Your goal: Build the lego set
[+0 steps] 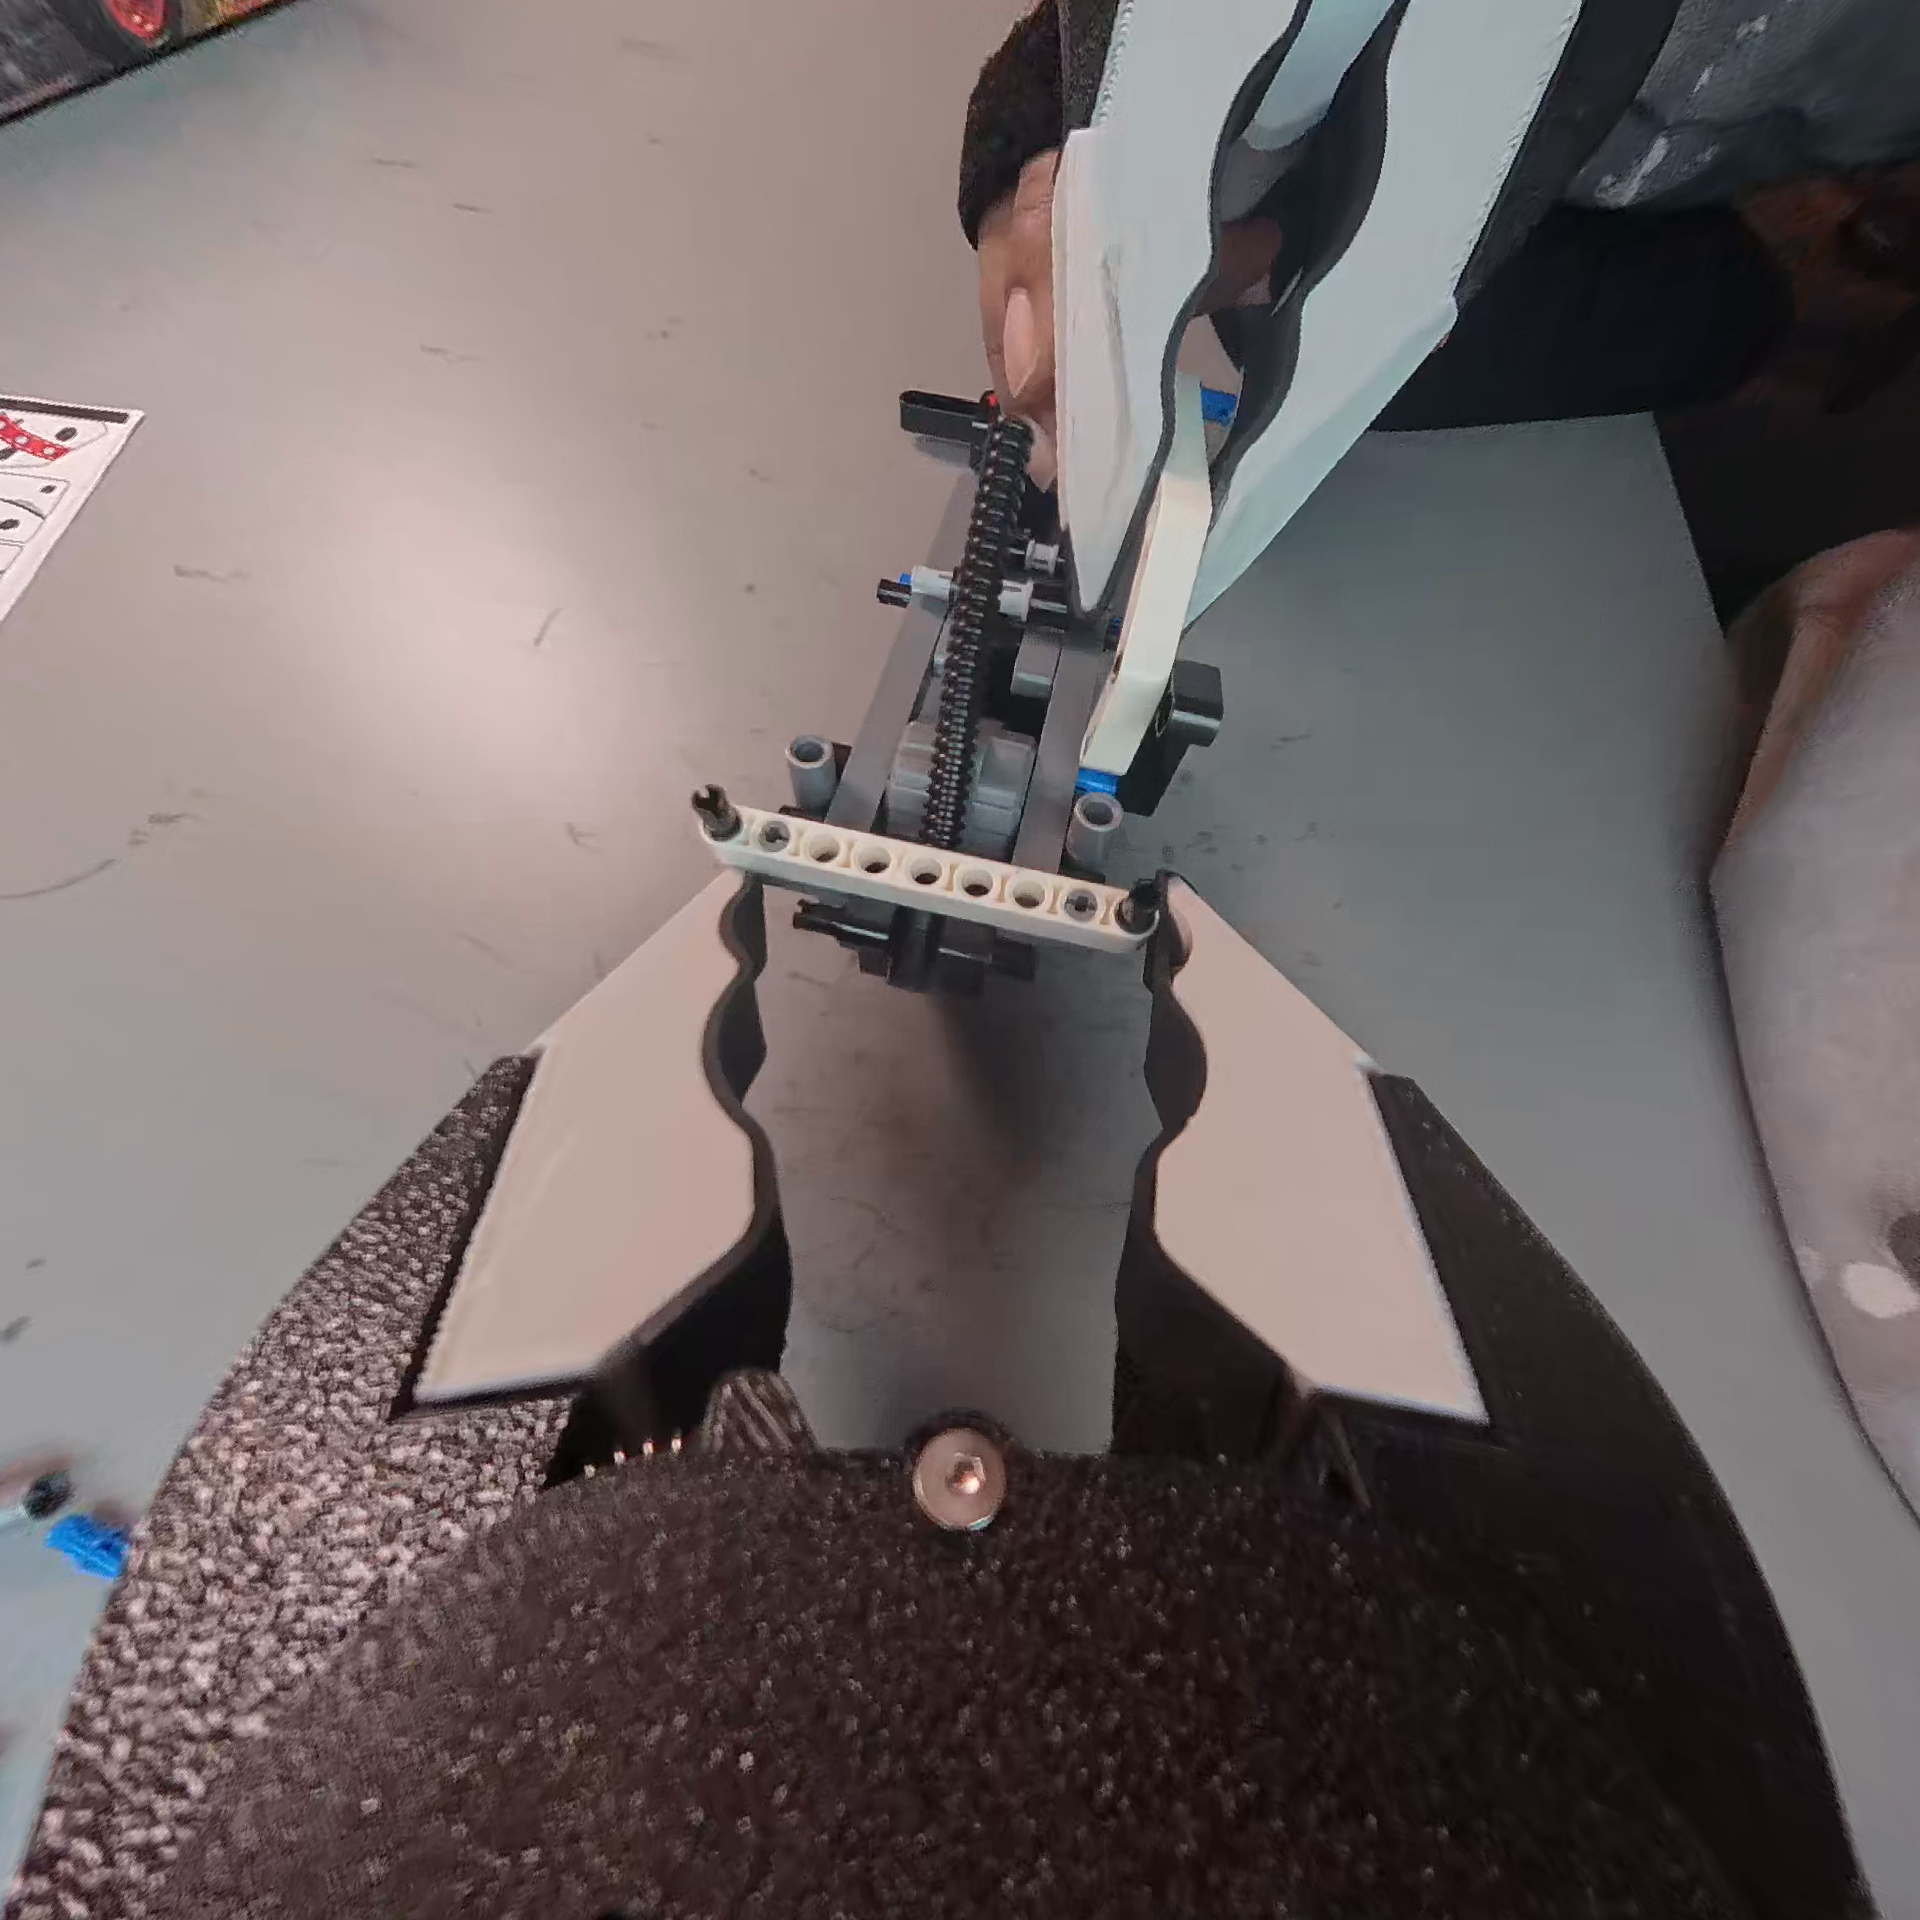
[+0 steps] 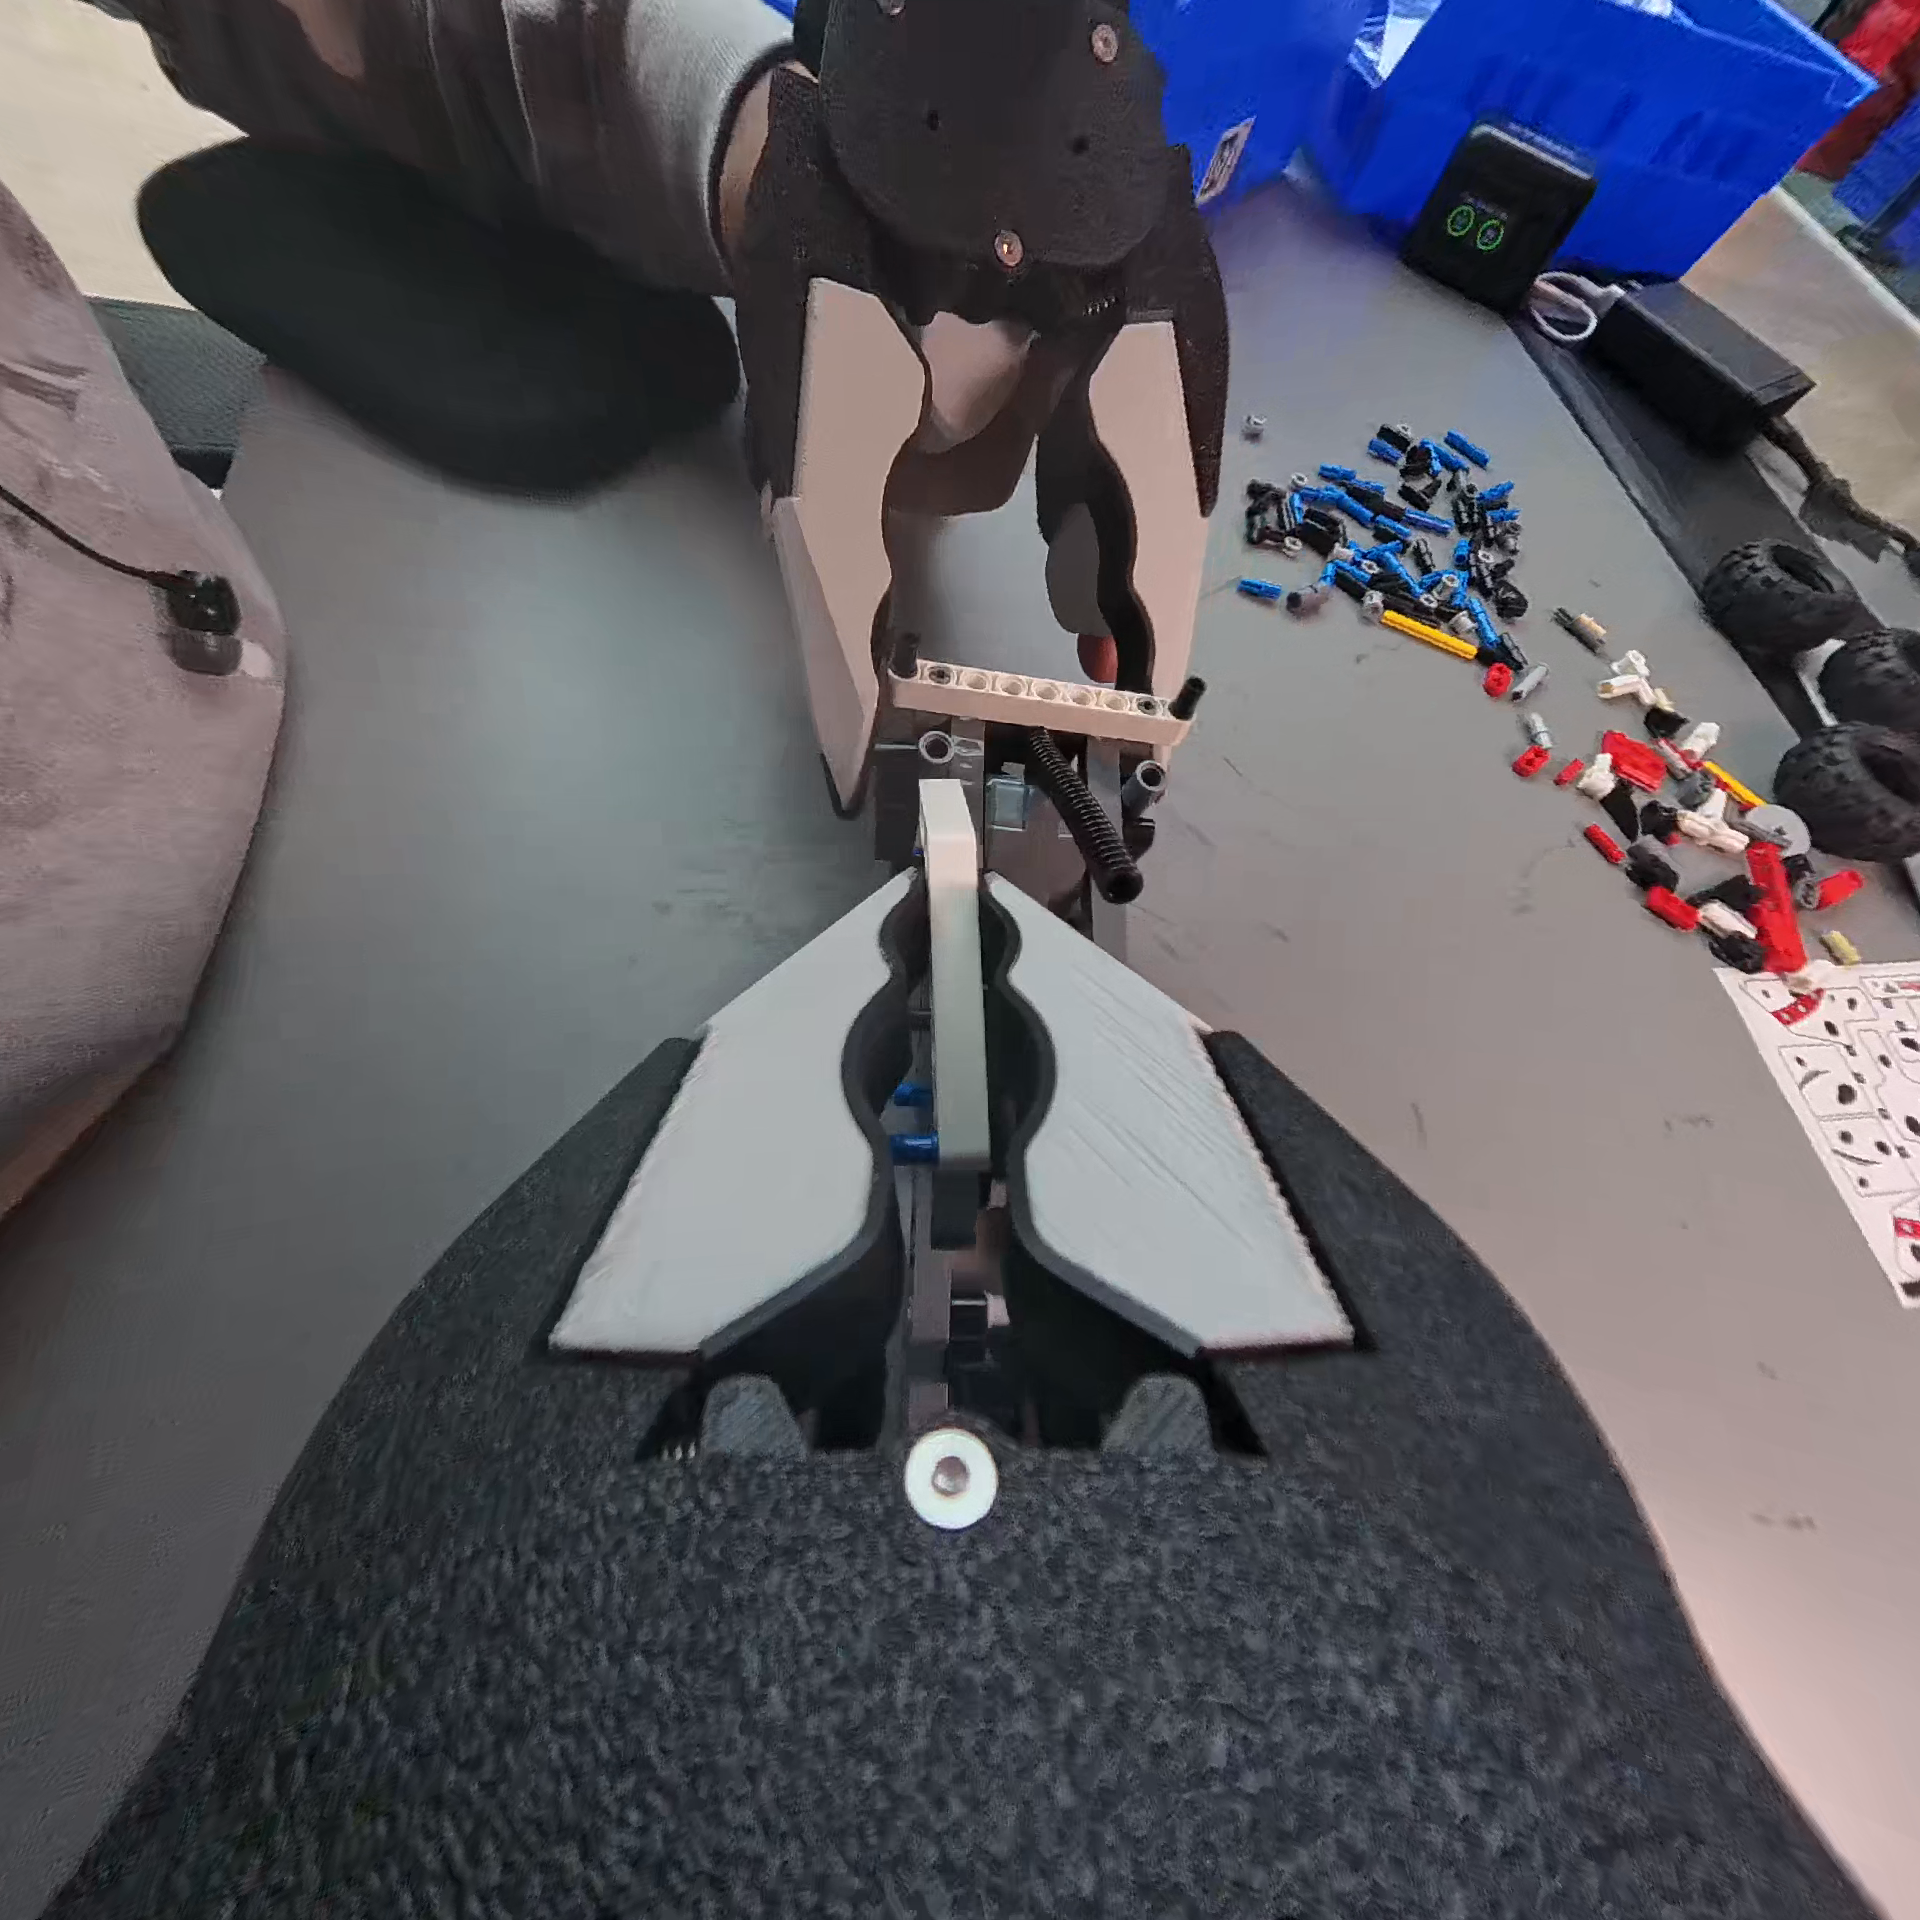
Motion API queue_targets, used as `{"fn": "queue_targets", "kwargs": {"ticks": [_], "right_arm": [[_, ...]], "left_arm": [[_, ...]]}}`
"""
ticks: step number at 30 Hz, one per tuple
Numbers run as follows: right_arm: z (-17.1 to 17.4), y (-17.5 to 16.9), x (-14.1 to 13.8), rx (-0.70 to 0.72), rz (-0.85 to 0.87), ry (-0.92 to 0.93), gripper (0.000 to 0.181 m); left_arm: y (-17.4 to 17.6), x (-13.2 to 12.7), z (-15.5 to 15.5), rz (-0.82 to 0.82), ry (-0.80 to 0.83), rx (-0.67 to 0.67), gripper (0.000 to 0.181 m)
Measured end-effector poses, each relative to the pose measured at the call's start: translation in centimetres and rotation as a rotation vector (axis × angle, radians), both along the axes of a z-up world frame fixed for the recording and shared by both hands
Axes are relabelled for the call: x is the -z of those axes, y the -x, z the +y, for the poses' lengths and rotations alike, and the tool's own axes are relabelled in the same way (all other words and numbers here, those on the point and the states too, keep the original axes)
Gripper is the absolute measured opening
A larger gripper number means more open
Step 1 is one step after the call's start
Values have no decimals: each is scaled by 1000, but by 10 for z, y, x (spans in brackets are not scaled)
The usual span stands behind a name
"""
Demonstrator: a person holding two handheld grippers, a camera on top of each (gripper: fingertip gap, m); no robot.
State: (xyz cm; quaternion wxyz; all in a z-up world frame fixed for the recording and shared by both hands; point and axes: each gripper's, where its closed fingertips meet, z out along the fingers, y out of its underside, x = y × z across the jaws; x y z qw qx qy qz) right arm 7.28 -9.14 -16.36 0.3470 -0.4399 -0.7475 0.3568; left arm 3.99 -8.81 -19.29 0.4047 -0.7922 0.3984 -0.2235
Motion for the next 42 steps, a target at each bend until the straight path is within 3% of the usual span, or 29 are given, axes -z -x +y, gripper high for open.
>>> {"fn": "queue_targets", "kwargs": {"ticks": [10, 14, 25, 31, 37, 42], "right_arm": [[0, -3, -1, -37, 14, 31, 7], [4, -2, -1, -39, 3, 77, 7], [10, -1, -2, -50, 7, 112, 7], [14, 0, -3, -25, 27, 92, 7], [20, -1, -2, 36, 43, 88, 7], [21, -2, -1, 53, 50, 120, 7]], "left_arm": [[-8, -21, 10, -15, -50, 20, 99], [-19, -6, 16, 93, -11, 85, 106], [-22, -16, 25, 219, -6, 211, 86], [-21, -3, 23, 373, 46, 327, 74], [-21, -5, 25, 370, 68, 305, 57], [-19, -4, 24, 423, 132, 300, 57]]}}
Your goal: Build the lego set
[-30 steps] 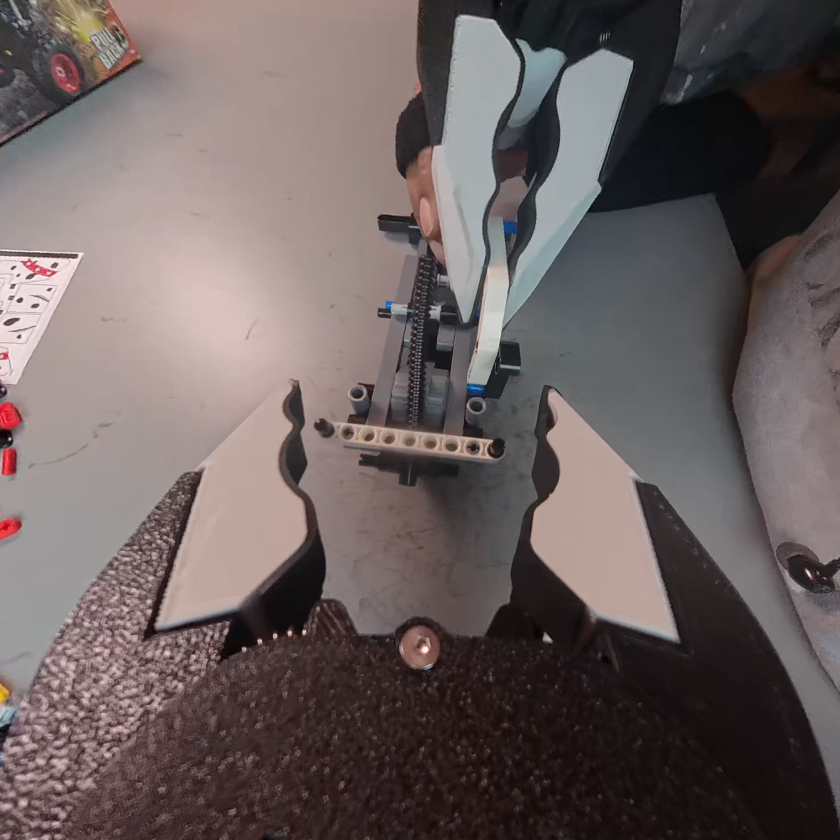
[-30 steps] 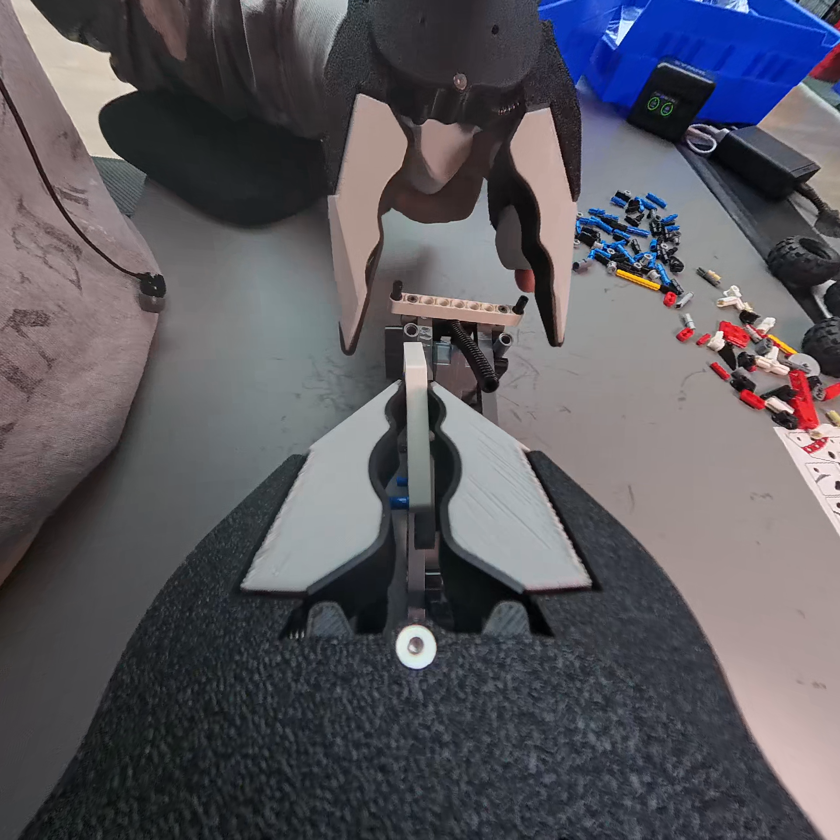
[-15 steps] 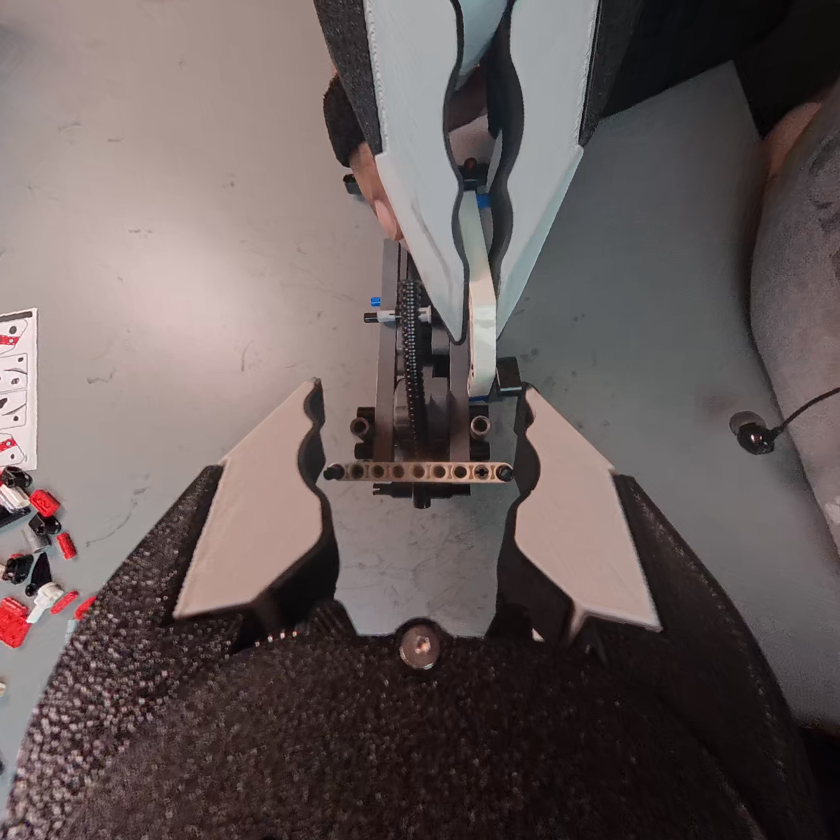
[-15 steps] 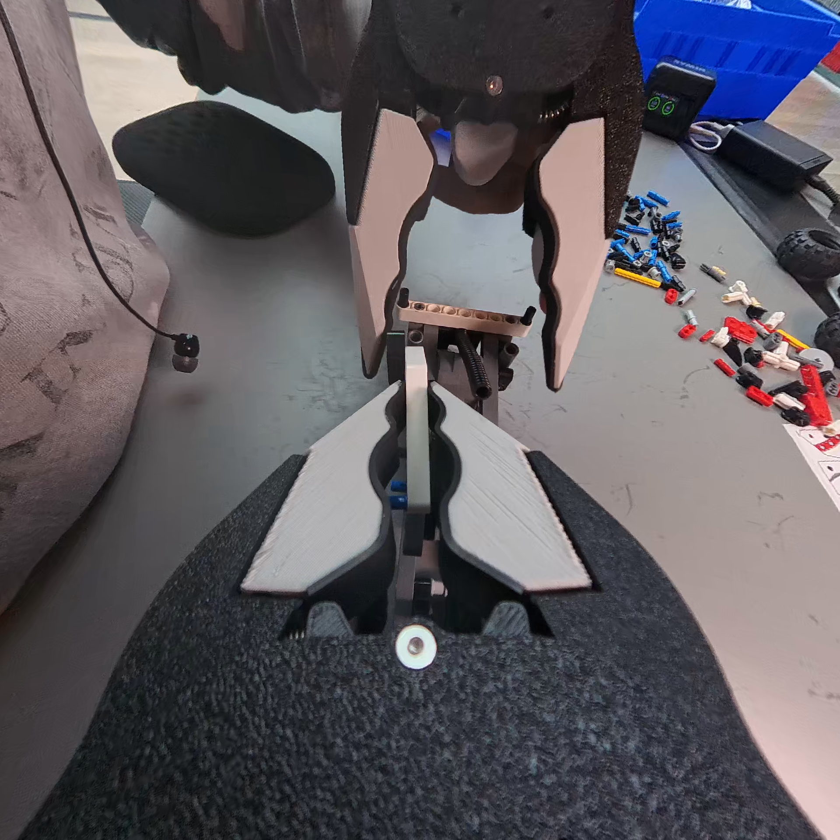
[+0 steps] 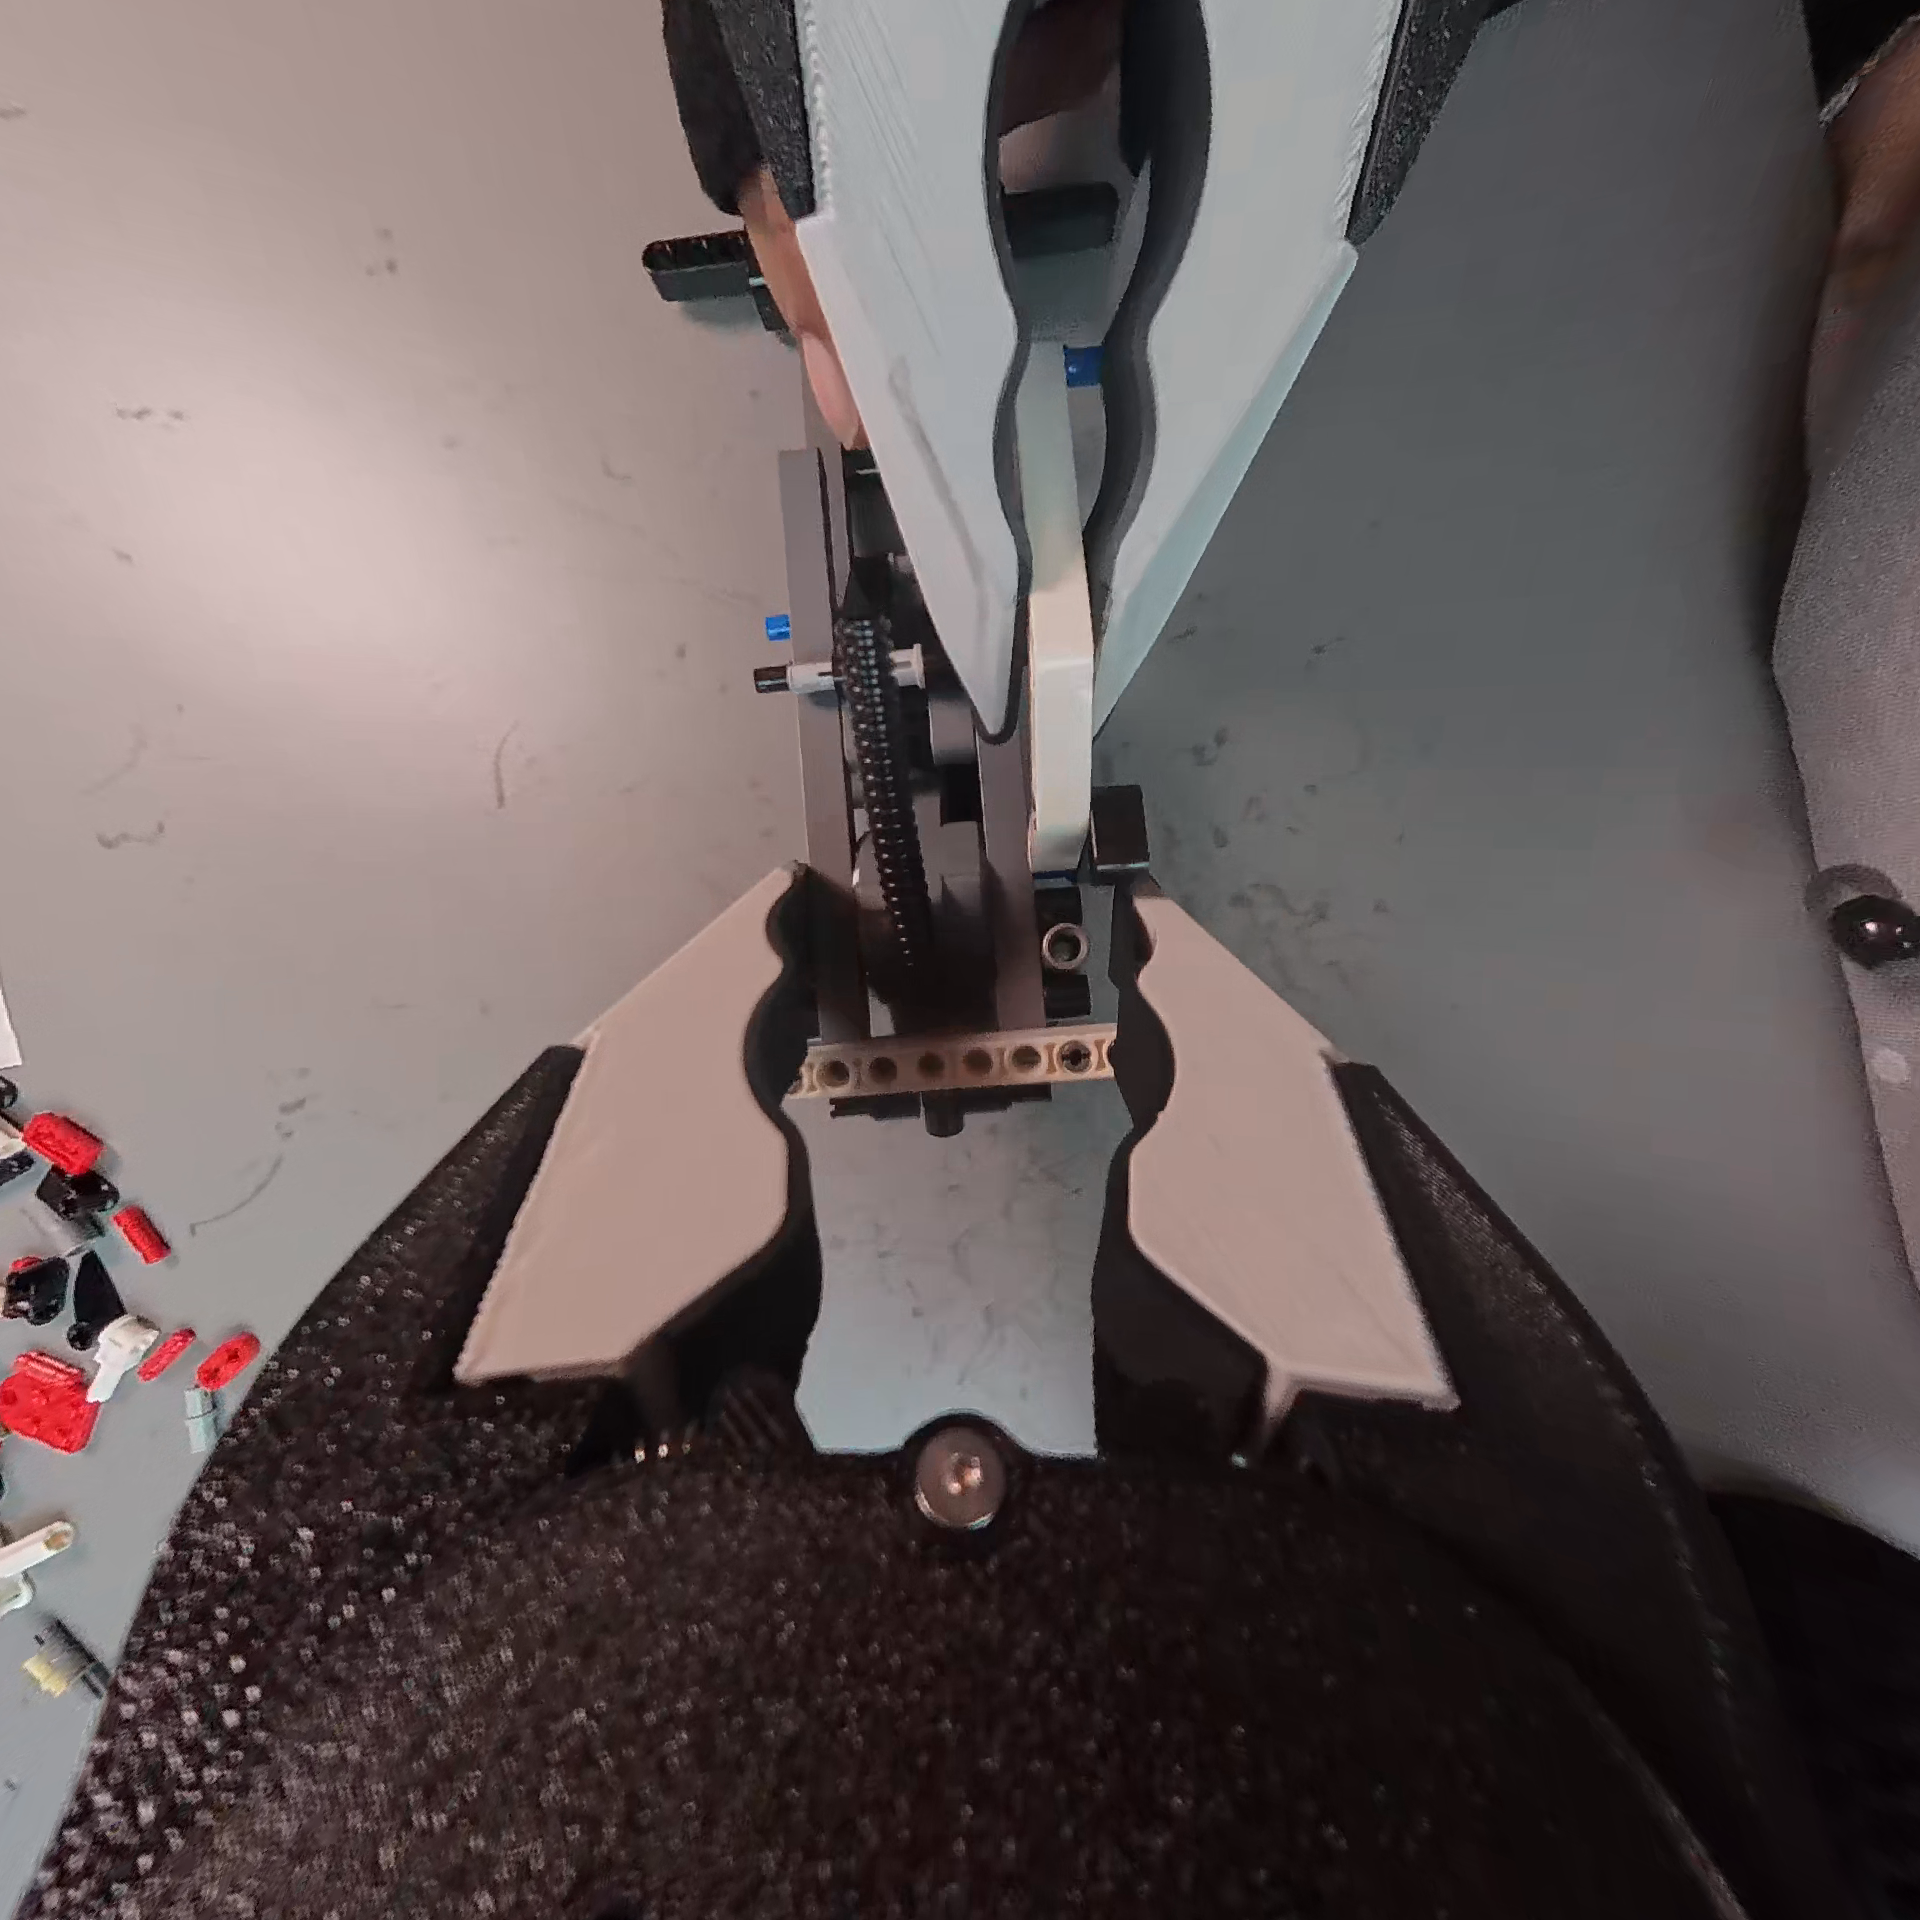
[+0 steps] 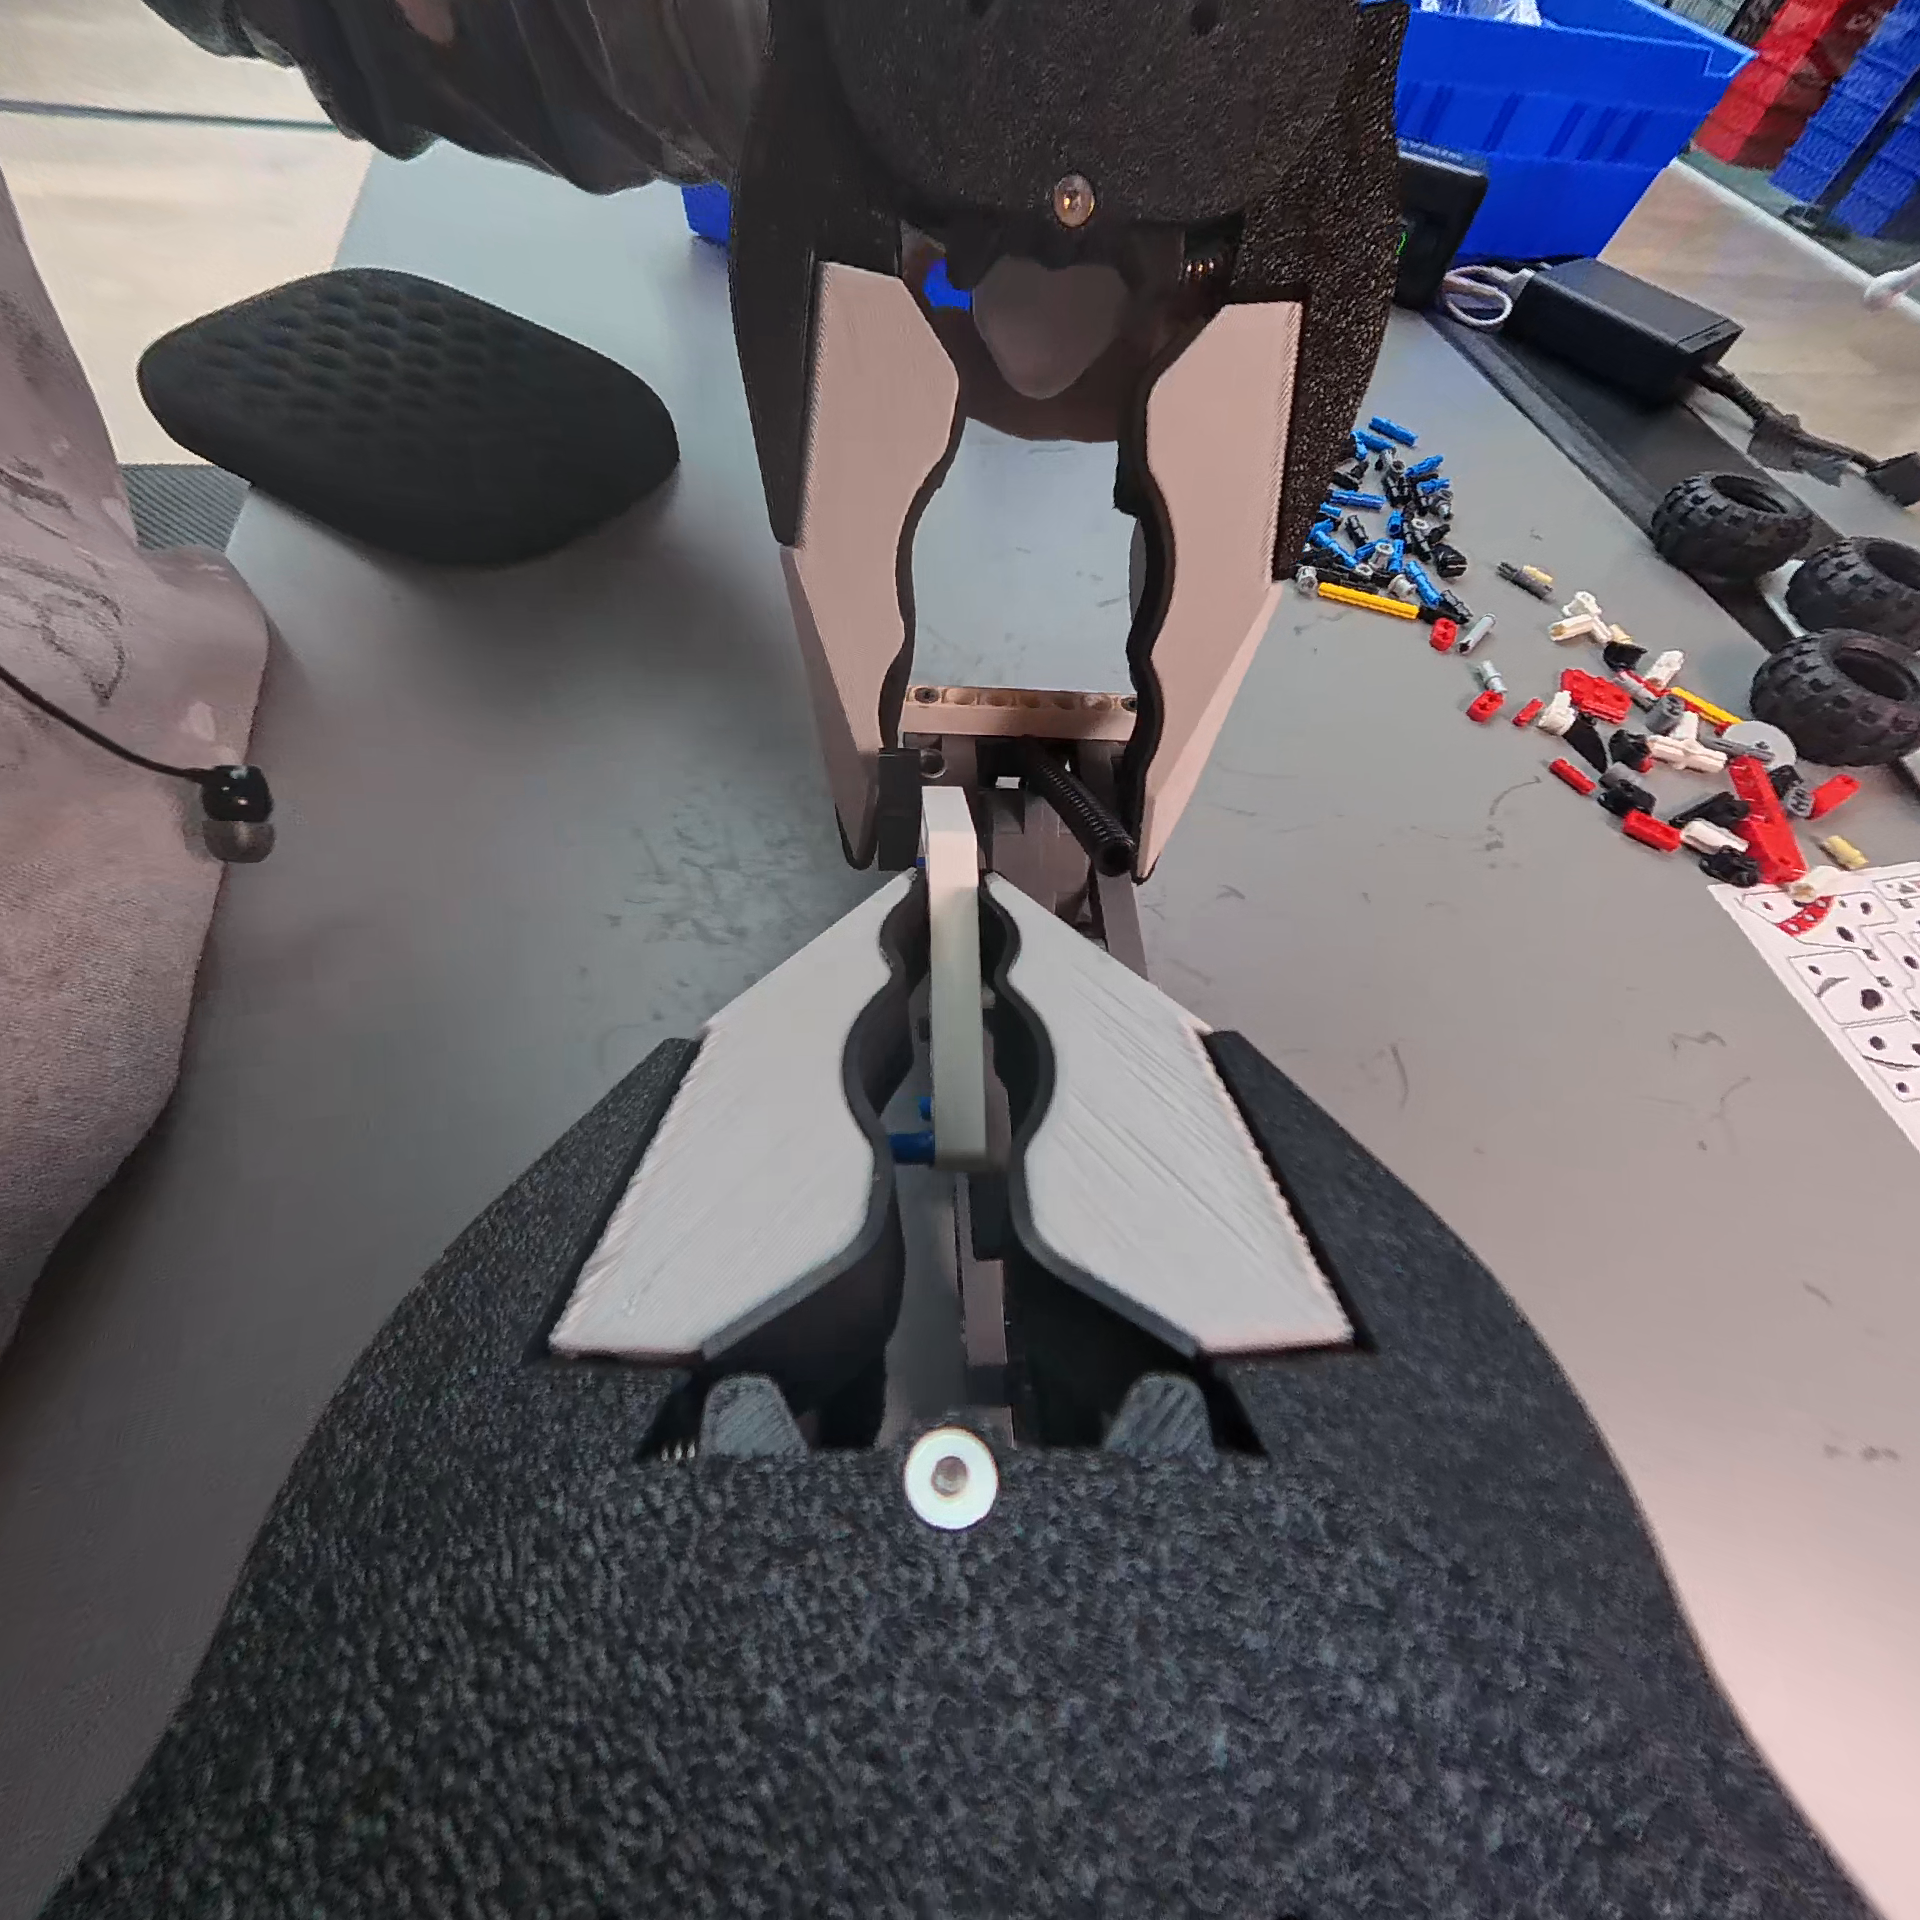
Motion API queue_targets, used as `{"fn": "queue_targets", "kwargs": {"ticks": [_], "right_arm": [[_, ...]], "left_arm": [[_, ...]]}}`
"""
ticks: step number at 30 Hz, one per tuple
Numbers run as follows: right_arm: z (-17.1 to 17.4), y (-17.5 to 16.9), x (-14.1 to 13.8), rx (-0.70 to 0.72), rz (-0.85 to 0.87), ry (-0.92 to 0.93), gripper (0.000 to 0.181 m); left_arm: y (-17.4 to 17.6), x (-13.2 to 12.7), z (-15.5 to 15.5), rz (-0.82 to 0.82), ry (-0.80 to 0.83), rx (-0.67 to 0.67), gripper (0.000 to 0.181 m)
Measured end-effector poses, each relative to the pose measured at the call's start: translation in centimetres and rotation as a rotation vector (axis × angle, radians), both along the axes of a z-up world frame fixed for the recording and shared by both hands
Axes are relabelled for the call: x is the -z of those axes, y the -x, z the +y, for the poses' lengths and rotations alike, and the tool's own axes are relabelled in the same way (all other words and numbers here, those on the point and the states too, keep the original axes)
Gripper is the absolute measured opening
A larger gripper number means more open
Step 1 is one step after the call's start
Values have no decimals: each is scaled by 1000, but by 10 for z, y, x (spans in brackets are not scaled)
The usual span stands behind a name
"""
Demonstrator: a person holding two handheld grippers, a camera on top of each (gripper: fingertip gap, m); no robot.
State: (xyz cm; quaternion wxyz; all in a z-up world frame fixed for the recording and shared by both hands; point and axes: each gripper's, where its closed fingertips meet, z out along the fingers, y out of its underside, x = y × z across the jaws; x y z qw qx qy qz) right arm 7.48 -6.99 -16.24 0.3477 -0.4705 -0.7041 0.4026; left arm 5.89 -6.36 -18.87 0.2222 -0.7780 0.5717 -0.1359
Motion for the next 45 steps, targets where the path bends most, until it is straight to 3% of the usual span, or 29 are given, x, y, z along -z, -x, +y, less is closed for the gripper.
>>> {"fn": "queue_targets", "kwargs": {"ticks": [5, 9, 14, 31, 45], "right_arm": [[2, 0, 1, -15, 12, -11, 7], [1, 1, 0, -34, 34, -19, 7], [-1, 0, 1, -46, 50, -33, 7], [2, 3, 2, -171, 78, -37, 7], [7, 3, 6, -134, -4, -105, 8]], "left_arm": [[1, 1, 0, 49, 31, -27, 57], [-1, 7, -5, 94, 49, -36, 71], [0, 6, -3, 78, 36, -93, 61], [2, 8, -1, 130, 32, -103, 56], [3, 8, 0, 157, 44, -125, 52]]}}
